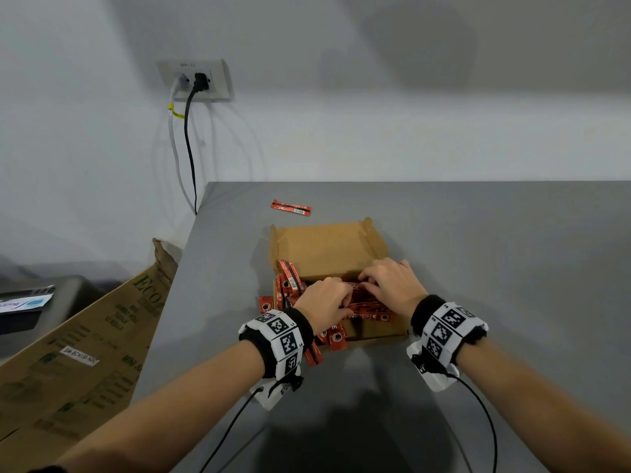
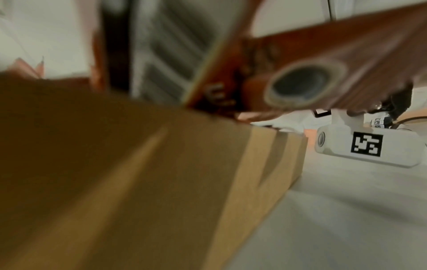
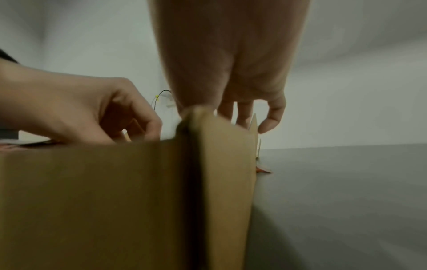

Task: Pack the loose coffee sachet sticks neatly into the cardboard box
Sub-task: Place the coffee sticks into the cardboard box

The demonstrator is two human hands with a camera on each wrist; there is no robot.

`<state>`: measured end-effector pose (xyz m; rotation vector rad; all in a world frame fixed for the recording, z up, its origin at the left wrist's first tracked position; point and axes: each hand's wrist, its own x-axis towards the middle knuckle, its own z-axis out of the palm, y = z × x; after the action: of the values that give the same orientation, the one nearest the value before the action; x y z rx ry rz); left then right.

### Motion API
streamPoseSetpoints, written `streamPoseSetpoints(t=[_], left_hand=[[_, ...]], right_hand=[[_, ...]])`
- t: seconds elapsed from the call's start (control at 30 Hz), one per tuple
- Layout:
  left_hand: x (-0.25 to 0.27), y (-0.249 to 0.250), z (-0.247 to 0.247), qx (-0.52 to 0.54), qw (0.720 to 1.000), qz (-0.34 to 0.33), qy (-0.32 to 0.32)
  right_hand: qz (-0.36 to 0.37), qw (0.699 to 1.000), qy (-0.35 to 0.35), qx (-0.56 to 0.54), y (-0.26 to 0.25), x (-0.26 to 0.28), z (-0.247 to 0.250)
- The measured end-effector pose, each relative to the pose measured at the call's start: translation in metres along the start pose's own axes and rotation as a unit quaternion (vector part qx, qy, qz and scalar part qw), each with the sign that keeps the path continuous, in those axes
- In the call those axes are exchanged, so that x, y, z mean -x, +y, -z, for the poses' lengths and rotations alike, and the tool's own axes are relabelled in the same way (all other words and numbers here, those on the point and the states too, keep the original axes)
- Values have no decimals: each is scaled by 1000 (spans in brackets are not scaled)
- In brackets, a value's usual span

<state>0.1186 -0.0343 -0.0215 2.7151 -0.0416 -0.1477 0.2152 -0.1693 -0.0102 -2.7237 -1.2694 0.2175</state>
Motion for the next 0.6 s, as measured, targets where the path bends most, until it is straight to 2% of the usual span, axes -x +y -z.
streamPoseSetpoints(t=[0.13, 0.37, 0.5, 0.6], left_hand=[[0, -1, -1, -2, 1000, -1, 2], [1, 0, -1, 6, 1000, 6, -2], [0, 0, -1, 5, 1000, 6, -4], [0, 0, -1, 10, 1000, 12, -7]], right_hand=[[-5, 999, -17, -51, 5, 1, 3], [2, 999, -44, -20, 2, -1, 7], [-32, 992, -58, -111, 3, -1, 7], [-53, 983, 1, -175, 5, 2, 13]])
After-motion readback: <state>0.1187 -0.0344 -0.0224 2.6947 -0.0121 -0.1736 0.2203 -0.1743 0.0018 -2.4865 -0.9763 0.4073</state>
